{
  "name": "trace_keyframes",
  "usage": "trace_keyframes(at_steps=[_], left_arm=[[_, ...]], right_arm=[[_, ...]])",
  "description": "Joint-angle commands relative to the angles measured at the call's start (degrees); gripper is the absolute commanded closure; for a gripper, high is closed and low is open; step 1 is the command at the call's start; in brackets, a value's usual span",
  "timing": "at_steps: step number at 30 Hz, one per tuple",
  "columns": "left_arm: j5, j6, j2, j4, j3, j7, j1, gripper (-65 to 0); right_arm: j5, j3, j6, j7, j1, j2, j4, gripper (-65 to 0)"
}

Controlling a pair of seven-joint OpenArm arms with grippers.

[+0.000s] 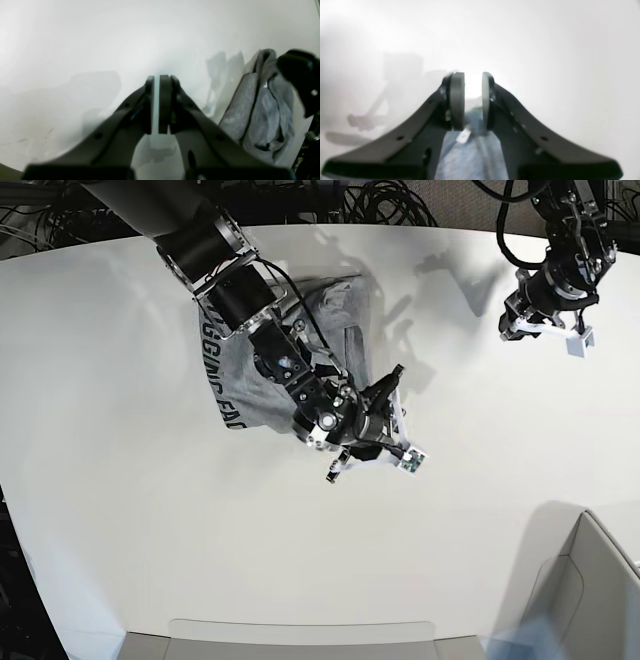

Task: Fold the T-shirt properly
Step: 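Press and tuck the loose shirt fabric under with the right gripper, then grasp the bundle's edge with the left gripper and rotate it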

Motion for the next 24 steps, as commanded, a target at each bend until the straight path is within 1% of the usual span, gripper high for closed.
trace_keyframes(at_steps=[1,3,5,8,10,12,14,15,18,20,22,24], left_arm=[[-1.7,-0.3,-0.6,1.7,0.7,-0.4,-0.3,-3.8],[-4.1,-0.3,-0.8,3.6,2.1,-0.4,-0.2,-3.7],[-7.4,-0.3,-0.9,6.0,3.7,-0.4,-0.5,-3.7],[-11.4,-0.3,-0.9,7.4,7.7,-0.5,-1.5,-3.7],[-12.8,-0.3,-1.1,7.4,11.2,-0.5,-3.9,-3.7],[-12.9,-0.3,-1.1,7.4,15.5,-0.5,-5.9,-3.7],[-12.8,-0.3,-1.1,7.4,19.6,-0.5,-6.9,-3.6],[-12.8,-0.3,-1.1,7.4,22.0,-0.5,-7.6,-3.6],[-12.5,-0.4,-1.1,7.4,28.5,-0.5,-10.1,-3.5],[-12.2,-0.4,-1.1,7.4,32.0,-0.5,-11.5,-3.5],[-9.8,-0.4,-1.1,7.4,36.0,-0.5,-12.3,-3.5],[-5.3,-0.4,-1.1,7.4,40.8,-0.5,-12.4,-3.5]], right_arm=[[0.0,0.4,-0.1,0.4,1.0,0.0,3.5,-12.6],[-0.1,3.3,-0.3,0.4,-1.9,0.8,10.9,-12.6],[-0.1,10.1,-1.1,0.3,-5.0,2.5,20.4,-12.6],[-0.1,19.5,-1.3,0.1,-8.7,3.5,30.0,-12.6],[-0.1,24.4,-1.3,-2.9,-10.5,6.4,33.8,-12.6],[0.0,28.1,-1.4,-6.5,-12.4,10.1,36.2,-12.6],[0.1,32.1,-1.4,-7.7,-15.3,12.0,38.2,-12.6],[0.2,34.9,-1.4,-7.7,-17.4,12.5,39.4,-12.6],[0.2,43.3,-1.2,-7.6,-22.6,12.5,42.7,-12.6],[0.2,47.1,-1.2,-7.6,-25.5,12.7,43.5,-12.6],[0.2,49.7,-1.2,-7.6,-28.1,13.1,43.4,-12.6],[0.2,51.4,-1.1,-7.6,-30.5,14.3,43.4,-12.6]])
